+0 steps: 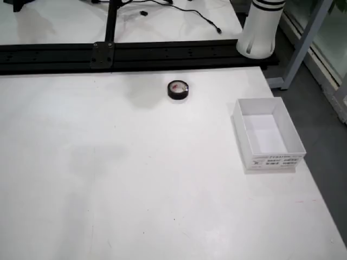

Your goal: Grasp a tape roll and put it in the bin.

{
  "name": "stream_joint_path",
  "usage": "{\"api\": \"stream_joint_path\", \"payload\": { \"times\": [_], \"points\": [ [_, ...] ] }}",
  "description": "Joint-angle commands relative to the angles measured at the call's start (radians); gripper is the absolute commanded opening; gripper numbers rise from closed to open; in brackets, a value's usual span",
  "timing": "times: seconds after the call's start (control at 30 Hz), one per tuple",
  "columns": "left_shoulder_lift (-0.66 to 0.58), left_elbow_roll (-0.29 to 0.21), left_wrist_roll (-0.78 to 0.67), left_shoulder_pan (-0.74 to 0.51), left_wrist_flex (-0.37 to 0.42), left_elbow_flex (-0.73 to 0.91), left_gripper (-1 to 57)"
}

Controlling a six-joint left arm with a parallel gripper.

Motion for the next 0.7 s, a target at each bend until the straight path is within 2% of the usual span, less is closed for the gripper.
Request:
{"api": "stream_joint_path", "payload": {
  "times": [0.03, 0.7],
  "points": [
    [0.0, 0.002, 0.001, 0.006, 0.002, 0.0, -0.2],
    [0.0, 0.003, 0.001, 0.008, 0.002, 0.0, -0.5]
  ]
}}
